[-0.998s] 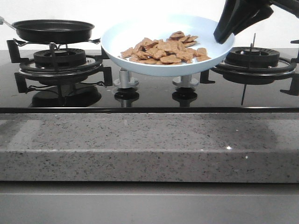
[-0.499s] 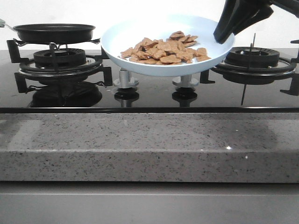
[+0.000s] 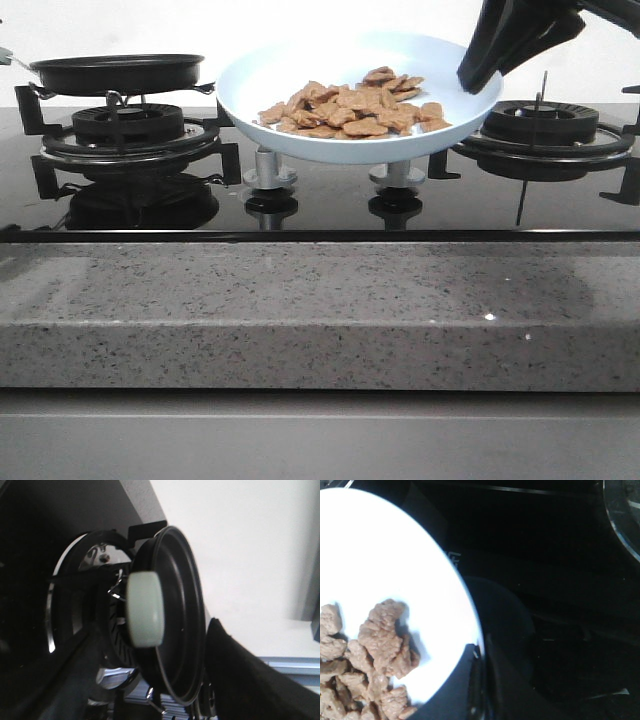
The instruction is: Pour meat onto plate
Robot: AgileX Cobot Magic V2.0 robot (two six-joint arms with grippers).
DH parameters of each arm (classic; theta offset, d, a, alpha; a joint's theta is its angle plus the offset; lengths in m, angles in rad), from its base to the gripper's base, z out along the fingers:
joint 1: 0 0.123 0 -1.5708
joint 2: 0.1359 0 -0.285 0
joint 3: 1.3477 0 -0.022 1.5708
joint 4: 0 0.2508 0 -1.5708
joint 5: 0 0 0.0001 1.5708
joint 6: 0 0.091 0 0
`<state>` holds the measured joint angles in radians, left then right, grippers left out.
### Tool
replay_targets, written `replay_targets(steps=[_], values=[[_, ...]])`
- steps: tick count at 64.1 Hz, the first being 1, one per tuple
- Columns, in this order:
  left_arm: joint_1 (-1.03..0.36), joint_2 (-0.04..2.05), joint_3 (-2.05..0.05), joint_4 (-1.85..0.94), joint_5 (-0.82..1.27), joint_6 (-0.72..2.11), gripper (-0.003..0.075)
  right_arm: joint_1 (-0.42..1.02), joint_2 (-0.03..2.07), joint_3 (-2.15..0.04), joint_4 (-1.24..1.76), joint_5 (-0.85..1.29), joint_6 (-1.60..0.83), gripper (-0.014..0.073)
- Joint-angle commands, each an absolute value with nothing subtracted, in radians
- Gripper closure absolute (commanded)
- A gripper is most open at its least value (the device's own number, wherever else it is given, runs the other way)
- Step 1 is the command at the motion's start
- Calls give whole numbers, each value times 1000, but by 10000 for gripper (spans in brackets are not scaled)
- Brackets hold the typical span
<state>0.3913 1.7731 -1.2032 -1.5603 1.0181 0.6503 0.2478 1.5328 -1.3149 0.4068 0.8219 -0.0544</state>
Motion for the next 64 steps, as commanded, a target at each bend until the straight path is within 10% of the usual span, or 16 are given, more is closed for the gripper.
replay_targets(steps=[1, 25, 46, 64], values=[[384, 1728, -1228, -1591, 1079, 646, 237, 252, 1494, -1340, 439, 785, -63, 646], [384, 1728, -1228, -1540, 1231, 646, 318, 252, 1494, -1340, 439, 785, -63, 646], [384, 1718, -1228, -1505, 1265, 656, 743, 252, 1494, -1340, 439, 785, -63, 646], [384, 1645, -1228, -1487, 1248, 682, 741, 252, 1494, -1340, 439, 786, -63, 646]])
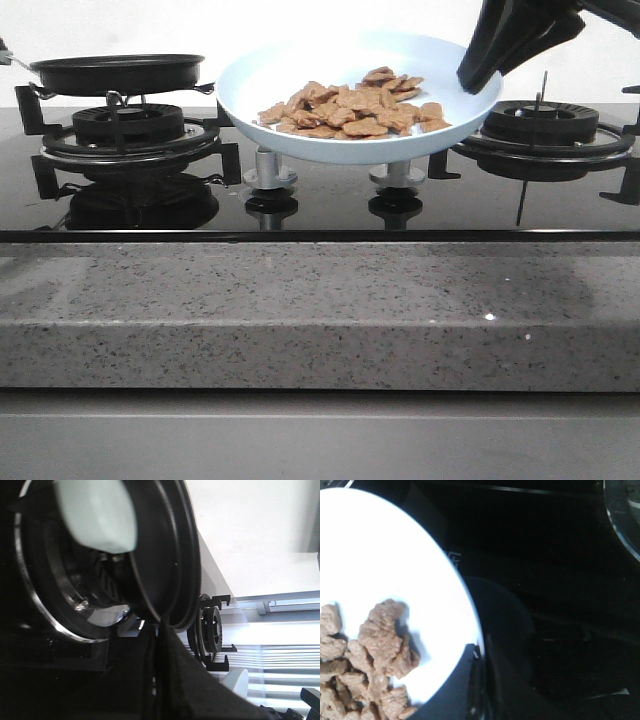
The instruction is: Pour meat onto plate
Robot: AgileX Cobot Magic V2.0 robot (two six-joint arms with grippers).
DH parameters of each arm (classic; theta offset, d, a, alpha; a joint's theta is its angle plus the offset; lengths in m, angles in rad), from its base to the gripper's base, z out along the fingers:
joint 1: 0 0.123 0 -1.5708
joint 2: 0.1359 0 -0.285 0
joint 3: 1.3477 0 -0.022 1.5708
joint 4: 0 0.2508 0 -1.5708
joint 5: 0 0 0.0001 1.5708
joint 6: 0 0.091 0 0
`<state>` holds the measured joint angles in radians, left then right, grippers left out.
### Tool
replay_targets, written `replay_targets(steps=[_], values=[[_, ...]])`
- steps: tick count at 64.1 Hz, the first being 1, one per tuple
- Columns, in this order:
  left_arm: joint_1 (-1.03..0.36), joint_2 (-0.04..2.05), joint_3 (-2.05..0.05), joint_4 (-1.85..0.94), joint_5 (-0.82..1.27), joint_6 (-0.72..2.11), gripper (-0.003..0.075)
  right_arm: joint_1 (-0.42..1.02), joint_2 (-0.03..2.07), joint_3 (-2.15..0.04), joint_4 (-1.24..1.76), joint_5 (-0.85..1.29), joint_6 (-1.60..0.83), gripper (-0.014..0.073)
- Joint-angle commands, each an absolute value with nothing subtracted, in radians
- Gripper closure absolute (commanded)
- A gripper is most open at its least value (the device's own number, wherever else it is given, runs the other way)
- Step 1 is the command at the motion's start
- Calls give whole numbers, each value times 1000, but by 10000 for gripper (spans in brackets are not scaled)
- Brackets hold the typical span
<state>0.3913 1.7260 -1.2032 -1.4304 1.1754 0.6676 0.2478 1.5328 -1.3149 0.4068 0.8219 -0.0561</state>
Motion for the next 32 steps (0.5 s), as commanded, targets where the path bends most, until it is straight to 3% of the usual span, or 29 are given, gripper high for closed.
replay_targets(steps=[1, 17, 32], values=[[384, 1637, -1228, -1483, 1245, 687, 741, 252, 1494, -1340, 439, 786, -63, 646], [287, 1446, -1228, -1215, 1012, 728, 741, 252, 1494, -1340, 439, 786, -63, 646], [-1, 1245, -1228, -680, 723, 536, 741, 252, 1494, -1340, 439, 786, -63, 646]])
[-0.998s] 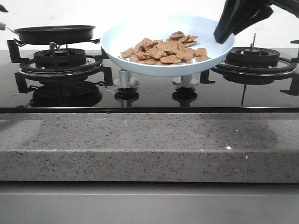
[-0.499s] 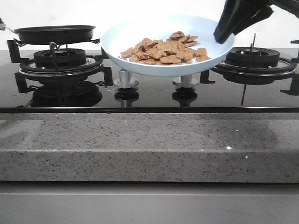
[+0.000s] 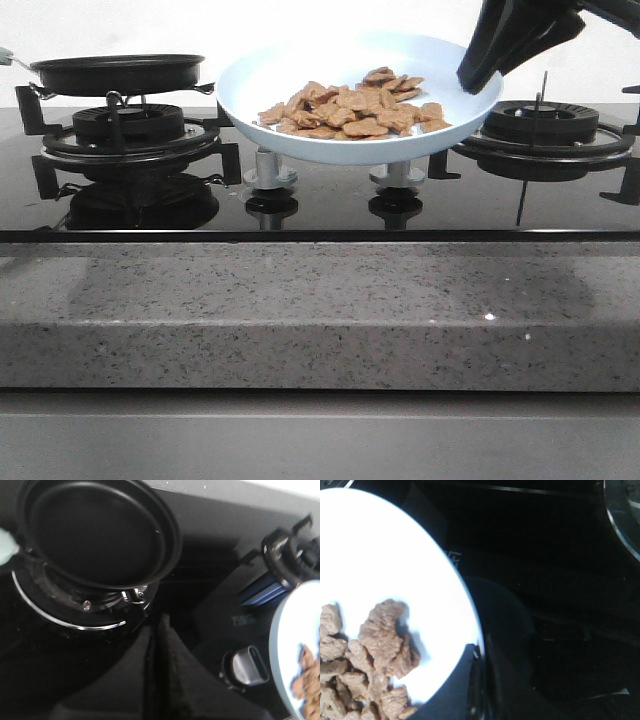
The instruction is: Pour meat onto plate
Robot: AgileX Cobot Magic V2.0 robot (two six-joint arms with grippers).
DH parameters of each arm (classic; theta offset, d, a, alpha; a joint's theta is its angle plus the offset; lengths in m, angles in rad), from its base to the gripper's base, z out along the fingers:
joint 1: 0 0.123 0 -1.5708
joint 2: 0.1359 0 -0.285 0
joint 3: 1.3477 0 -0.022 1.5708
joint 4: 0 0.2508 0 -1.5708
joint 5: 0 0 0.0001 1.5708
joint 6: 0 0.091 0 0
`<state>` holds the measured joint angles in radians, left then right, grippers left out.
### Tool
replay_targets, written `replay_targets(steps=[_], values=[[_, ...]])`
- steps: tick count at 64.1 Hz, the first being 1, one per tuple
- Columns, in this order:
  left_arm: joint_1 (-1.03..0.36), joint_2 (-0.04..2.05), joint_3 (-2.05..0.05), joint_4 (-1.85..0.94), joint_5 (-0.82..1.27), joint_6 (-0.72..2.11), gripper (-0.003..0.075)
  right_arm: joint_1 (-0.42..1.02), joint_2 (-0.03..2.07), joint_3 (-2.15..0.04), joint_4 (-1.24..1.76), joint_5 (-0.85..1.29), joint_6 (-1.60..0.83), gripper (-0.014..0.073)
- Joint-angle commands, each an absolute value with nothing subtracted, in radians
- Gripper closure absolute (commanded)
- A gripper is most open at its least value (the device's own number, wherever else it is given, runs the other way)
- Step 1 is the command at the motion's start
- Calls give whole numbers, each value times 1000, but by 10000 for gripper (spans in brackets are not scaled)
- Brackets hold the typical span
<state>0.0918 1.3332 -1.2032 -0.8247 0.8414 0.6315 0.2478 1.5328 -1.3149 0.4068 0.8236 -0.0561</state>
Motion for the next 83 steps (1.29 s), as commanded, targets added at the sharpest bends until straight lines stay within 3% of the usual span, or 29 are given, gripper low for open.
replay_targets(steps=[1, 19, 35, 55, 83], values=[[-17, 1234, -1228, -647, 710, 514, 741, 252, 1494, -1340, 439, 786, -63, 646], [-298, 1029, -1089, -107, 467, 104, 741, 252, 1494, -1340, 439, 786, -63, 646], [-391, 891, -854, 217, 369, -189, 741, 252, 1494, -1340, 439, 786, -63, 646], [-393, 710, -653, 241, 247, -223, 741, 252, 1494, -1340, 439, 786, -63, 646], [-393, 676, -636, 241, 149, -223, 741, 252, 1494, -1340, 439, 784, -63, 646]])
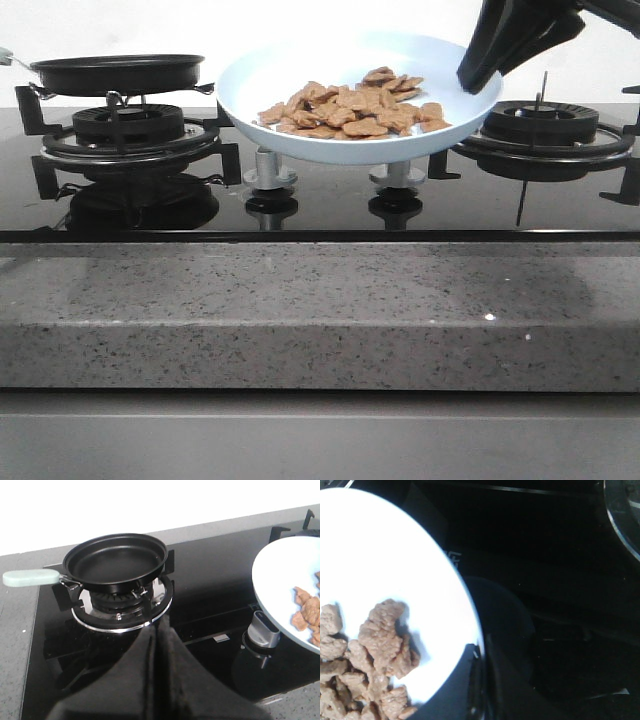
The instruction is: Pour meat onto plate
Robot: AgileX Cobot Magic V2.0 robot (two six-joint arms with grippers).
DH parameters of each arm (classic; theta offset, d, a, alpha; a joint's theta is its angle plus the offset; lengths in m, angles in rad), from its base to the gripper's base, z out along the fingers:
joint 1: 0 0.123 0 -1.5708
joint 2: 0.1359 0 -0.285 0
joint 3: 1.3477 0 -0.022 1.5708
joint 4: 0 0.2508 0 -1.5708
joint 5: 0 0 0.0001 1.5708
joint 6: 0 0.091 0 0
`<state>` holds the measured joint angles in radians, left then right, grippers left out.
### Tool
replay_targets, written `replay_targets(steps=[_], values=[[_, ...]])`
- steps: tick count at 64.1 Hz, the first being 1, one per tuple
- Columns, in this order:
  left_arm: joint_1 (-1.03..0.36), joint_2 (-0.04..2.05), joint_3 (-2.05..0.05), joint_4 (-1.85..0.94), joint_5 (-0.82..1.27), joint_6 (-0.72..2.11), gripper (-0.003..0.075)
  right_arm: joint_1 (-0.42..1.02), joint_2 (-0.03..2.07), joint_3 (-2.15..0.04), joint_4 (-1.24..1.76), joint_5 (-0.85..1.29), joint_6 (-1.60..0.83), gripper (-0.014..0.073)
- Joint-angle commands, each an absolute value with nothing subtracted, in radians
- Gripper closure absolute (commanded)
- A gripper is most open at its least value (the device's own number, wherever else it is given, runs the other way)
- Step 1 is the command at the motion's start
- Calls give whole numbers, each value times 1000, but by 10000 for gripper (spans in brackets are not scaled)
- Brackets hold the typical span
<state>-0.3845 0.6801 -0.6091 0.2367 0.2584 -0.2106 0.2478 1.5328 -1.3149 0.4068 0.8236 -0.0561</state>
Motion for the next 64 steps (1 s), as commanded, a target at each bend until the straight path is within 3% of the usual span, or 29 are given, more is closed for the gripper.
replay_targets(steps=[1, 39, 64], values=[[-393, 676, -636, 241, 145, -223, 741, 252, 1494, -1340, 439, 784, -63, 646], [-393, 681, -636, 241, 124, -223, 741, 252, 1497, -1369, 439, 775, -63, 646], [-393, 681, -636, 241, 124, -223, 741, 240, 1681, -1664, 439, 863, -63, 646]])
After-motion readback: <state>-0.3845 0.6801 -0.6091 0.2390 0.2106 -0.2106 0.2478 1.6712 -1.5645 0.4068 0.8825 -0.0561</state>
